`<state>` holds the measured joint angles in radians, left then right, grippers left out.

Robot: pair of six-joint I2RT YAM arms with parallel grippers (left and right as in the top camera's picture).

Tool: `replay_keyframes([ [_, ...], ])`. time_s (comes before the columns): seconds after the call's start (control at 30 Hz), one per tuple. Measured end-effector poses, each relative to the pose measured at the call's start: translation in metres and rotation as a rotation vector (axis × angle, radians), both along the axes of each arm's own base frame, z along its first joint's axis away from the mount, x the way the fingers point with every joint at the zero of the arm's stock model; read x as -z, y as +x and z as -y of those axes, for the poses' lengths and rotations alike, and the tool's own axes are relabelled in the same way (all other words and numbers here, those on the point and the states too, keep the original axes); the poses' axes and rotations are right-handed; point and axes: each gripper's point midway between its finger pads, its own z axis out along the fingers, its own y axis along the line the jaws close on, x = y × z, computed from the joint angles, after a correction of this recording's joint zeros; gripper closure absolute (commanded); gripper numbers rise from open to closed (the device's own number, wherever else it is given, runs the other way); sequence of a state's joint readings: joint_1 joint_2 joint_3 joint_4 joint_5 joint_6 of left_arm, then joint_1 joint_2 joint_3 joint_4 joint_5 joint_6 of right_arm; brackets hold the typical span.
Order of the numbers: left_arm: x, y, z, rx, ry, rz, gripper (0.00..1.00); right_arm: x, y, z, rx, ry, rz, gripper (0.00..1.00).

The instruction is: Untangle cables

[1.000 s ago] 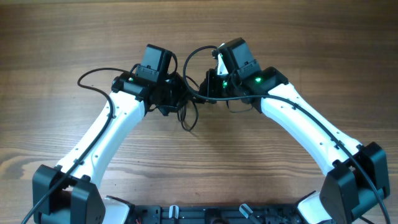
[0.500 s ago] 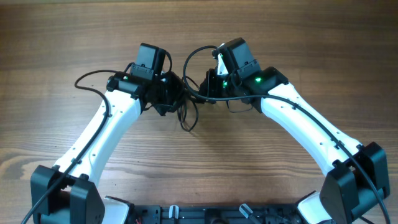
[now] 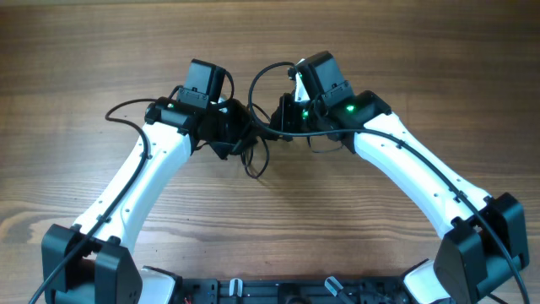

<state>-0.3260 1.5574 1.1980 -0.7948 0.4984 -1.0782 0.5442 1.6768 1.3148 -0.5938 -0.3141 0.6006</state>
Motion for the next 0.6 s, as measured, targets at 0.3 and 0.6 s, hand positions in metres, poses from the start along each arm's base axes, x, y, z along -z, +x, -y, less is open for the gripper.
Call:
replay_keyframes([
  [0.3,0.001,0.010,-0.005,-0.025,0.035,0.040,0.73,0.000,0.000,0.000,0.000,0.000,0.000,0.96],
  [0.6,0.002,0.008,-0.003,-0.030,0.045,0.037,0.74,0.000,0.000,0.000,0.000,0.000,0.000,0.96],
])
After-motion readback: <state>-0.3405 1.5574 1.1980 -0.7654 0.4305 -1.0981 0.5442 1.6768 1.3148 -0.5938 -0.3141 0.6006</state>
